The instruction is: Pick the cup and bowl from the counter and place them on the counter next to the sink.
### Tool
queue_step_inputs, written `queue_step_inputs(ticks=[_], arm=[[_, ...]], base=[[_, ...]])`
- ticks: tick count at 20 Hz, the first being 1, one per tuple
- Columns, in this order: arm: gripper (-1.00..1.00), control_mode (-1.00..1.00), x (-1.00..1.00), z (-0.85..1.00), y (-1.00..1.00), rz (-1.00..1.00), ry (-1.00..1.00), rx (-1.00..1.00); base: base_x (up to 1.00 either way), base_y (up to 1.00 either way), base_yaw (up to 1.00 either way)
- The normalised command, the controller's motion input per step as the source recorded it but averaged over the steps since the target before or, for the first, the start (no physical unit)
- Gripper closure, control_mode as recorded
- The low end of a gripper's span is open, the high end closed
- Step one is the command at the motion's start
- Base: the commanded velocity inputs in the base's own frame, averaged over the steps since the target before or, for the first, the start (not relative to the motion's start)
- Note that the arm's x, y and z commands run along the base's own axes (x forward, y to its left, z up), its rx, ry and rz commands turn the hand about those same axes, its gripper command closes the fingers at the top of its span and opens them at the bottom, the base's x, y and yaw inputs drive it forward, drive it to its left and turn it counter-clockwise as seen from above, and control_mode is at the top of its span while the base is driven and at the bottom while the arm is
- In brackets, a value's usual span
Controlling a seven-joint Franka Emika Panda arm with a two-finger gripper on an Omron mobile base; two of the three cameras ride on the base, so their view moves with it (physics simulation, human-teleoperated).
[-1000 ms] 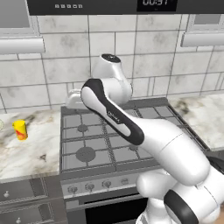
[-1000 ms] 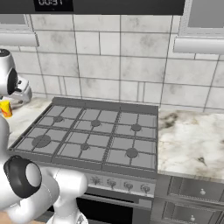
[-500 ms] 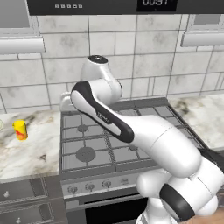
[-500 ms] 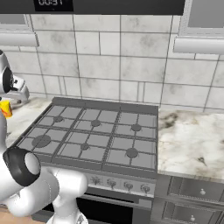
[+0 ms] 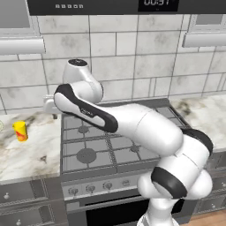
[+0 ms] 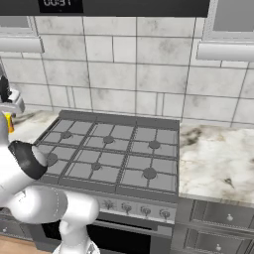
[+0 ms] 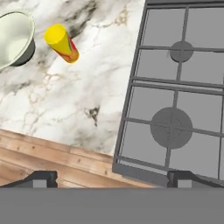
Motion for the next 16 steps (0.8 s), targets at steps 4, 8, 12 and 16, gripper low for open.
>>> queue_step_inputs(ticks=[4, 8, 12, 16], arm=[[-1.0, -1.0, 0.24, -0.01, 0.72, -0.01, 0.03, -0.02], [-1.0, -1.0, 0.19, 0.0, 0.5, -0.01, 0.02, -0.04], [-1.0, -1.0, 0.24, 0.0, 0.36, 0.0, 0.0, -0.08], [-1.0, -1.0, 0.29, 0.0, 0.28, 0.0, 0.0, -0.08]], base=[[0.0, 0.0, 0.0], [0.0, 0.0, 0.0], [0.0, 0.0, 0.0], [0.0, 0.0, 0.0]])
